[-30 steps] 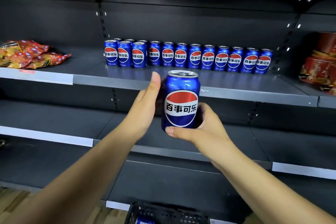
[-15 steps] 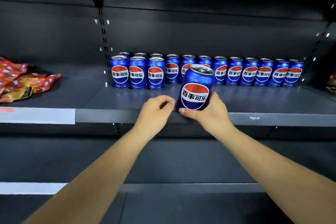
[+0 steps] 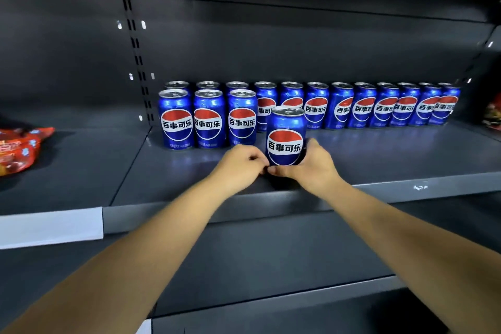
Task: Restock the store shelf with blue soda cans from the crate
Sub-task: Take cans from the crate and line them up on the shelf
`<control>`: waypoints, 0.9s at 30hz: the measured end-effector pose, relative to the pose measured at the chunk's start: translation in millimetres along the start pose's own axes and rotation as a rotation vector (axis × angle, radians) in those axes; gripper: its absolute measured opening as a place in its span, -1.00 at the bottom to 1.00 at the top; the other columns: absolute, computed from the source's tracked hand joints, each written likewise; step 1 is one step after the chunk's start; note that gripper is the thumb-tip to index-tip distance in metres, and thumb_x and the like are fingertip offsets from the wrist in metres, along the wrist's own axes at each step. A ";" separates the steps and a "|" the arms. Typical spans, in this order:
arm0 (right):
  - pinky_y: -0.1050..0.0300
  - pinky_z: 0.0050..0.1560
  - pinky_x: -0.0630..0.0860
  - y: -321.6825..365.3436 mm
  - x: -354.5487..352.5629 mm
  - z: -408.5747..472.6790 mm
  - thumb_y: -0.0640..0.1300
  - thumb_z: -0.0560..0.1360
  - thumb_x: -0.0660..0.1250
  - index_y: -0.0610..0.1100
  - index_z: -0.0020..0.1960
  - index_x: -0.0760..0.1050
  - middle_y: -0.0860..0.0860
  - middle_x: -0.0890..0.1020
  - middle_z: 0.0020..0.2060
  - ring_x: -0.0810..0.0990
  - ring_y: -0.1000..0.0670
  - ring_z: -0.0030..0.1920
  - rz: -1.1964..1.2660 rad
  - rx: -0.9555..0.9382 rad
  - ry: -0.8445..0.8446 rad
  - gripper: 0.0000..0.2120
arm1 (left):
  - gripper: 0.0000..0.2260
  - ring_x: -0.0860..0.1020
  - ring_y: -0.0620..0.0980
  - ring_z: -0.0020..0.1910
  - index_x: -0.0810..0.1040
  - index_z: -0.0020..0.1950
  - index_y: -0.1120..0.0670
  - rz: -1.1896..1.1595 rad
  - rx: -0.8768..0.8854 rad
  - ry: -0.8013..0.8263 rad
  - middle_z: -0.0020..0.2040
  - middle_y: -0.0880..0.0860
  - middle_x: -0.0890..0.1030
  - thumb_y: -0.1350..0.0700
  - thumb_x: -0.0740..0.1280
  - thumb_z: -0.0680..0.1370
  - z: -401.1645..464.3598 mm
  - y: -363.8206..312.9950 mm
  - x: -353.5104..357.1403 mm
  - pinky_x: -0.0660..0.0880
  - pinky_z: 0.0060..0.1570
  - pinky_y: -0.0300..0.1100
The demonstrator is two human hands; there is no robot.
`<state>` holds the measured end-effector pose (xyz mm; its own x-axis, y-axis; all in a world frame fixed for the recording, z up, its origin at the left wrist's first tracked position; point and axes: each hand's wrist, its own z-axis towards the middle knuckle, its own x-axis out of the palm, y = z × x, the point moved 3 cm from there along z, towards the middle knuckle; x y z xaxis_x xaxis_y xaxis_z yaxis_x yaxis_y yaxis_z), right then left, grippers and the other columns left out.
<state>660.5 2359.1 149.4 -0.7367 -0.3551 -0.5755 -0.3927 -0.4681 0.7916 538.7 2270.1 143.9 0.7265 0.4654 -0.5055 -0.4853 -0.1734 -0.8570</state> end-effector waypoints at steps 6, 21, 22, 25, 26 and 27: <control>0.20 0.01 0.44 -7.0 13.8 27.8 -0.04 0.23 0.61 -0.13 0.12 0.29 0.03 0.54 0.04 0.51 0.04 0.03 -0.073 0.078 -0.034 -0.36 | -0.76 0.49 -0.08 -0.35 0.51 -0.21 0.09 -0.206 -0.158 -0.014 -0.29 0.06 0.55 0.26 0.14 0.58 30.8 14.0 -8.3 0.34 -0.59 -0.34; -0.13 0.41 0.17 -18.4 39.8 87.1 0.30 0.39 0.34 -0.17 0.26 0.27 -0.11 0.55 0.20 0.44 -0.15 0.28 -0.437 0.179 -0.093 -0.31 | -0.77 0.44 0.04 -0.55 0.47 -0.24 0.13 -0.323 -0.146 -0.210 -0.41 0.14 0.52 0.27 0.10 0.56 58.7 33.1 -15.3 0.29 -0.63 -0.32; -0.13 0.40 0.17 -19.5 40.2 88.3 0.31 0.40 0.31 -0.16 0.26 0.29 -0.10 0.55 0.20 0.44 -0.15 0.28 -0.447 0.179 -0.084 -0.32 | -0.77 0.45 0.04 -0.55 0.47 -0.24 0.13 -0.328 -0.147 -0.206 -0.40 0.14 0.52 0.27 0.10 0.56 59.2 33.1 -15.5 0.29 -0.62 -0.32; -0.11 0.41 0.12 -23.7 39.7 90.5 0.33 0.41 0.27 -0.14 0.30 0.30 -0.09 0.53 0.24 0.40 -0.14 0.32 -0.446 0.178 -0.057 -0.32 | -0.77 0.45 0.04 -0.54 0.46 -0.23 0.12 -0.336 -0.148 -0.192 -0.39 0.14 0.52 0.27 0.09 0.56 59.4 34.2 -15.4 0.29 -0.63 -0.32; -0.12 0.42 0.09 -25.0 39.7 91.3 0.34 0.42 0.25 -0.13 0.34 0.28 -0.09 0.49 0.28 0.37 -0.13 0.35 -0.453 0.172 -0.041 -0.29 | -0.77 0.45 0.04 -0.54 0.46 -0.23 0.13 -0.335 -0.147 -0.188 -0.39 0.14 0.52 0.27 0.09 0.57 59.6 34.3 -15.2 0.28 -0.63 -0.33; -0.13 0.43 0.06 -25.6 40.5 92.1 0.36 0.42 0.22 -0.13 0.41 0.23 -0.10 0.43 0.36 0.32 -0.13 0.40 -0.472 0.166 -0.020 -0.24 | -0.77 0.45 0.04 -0.53 0.45 -0.22 0.12 -0.335 -0.145 -0.185 -0.39 0.14 0.52 0.27 0.09 0.57 59.7 34.3 -15.3 0.28 -0.63 -0.33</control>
<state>590.0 2431.2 124.8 -0.4675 -0.1190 -0.8759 -0.7670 -0.4380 0.4689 481.8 2308.8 128.2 0.7262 0.6632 -0.1811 -0.1535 -0.1004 -0.9830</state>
